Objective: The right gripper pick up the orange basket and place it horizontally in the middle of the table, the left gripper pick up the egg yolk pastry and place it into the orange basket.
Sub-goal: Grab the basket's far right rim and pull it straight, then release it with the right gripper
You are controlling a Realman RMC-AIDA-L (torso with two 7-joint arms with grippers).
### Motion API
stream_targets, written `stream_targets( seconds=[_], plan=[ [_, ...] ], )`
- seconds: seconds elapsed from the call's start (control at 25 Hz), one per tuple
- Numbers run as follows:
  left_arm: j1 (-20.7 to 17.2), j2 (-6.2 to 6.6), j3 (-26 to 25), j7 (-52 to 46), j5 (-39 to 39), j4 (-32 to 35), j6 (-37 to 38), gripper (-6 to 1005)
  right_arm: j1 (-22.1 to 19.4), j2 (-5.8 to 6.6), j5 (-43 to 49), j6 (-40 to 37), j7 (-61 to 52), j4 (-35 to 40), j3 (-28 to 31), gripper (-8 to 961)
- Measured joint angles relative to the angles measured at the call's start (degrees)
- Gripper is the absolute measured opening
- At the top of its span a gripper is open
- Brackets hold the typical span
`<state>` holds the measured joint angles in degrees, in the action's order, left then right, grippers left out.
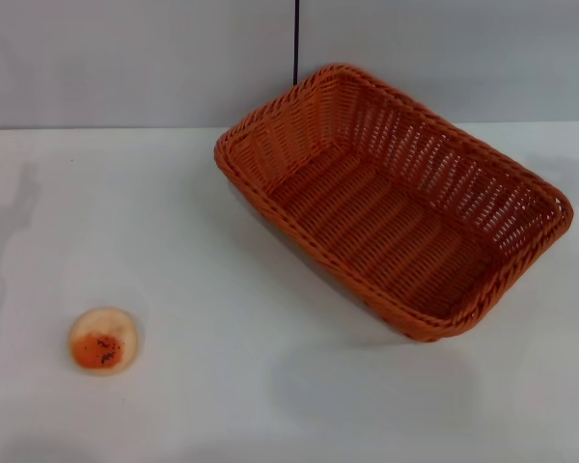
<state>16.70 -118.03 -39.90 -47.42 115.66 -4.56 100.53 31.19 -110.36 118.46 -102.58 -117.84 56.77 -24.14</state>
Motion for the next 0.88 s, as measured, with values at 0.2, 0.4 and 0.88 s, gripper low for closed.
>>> stream_targets(
  seconds=[0.2, 0.4, 0.88],
  plan=[
    [-0.5, 0.00, 0.0, -0.5, 0.4, 0.0, 0.0, 826, 8.1, 2.70, 13.0, -4.7, -9.3, 4.0, -0.3, 405],
    [-0.7, -0.15, 0.4, -0.6, 0.7, -0.2, 0.0, 825, 14.5, 3.59, 23.3, -4.9, -10.5, 3.6, -2.3, 395],
    [-2.1, -0.35, 1.6, -0.7, 0.6, -0.6, 0.0, 824, 16.0, 3.21, 27.8, 4.3, -12.9, -4.0, -13.4, 368]
  ],
)
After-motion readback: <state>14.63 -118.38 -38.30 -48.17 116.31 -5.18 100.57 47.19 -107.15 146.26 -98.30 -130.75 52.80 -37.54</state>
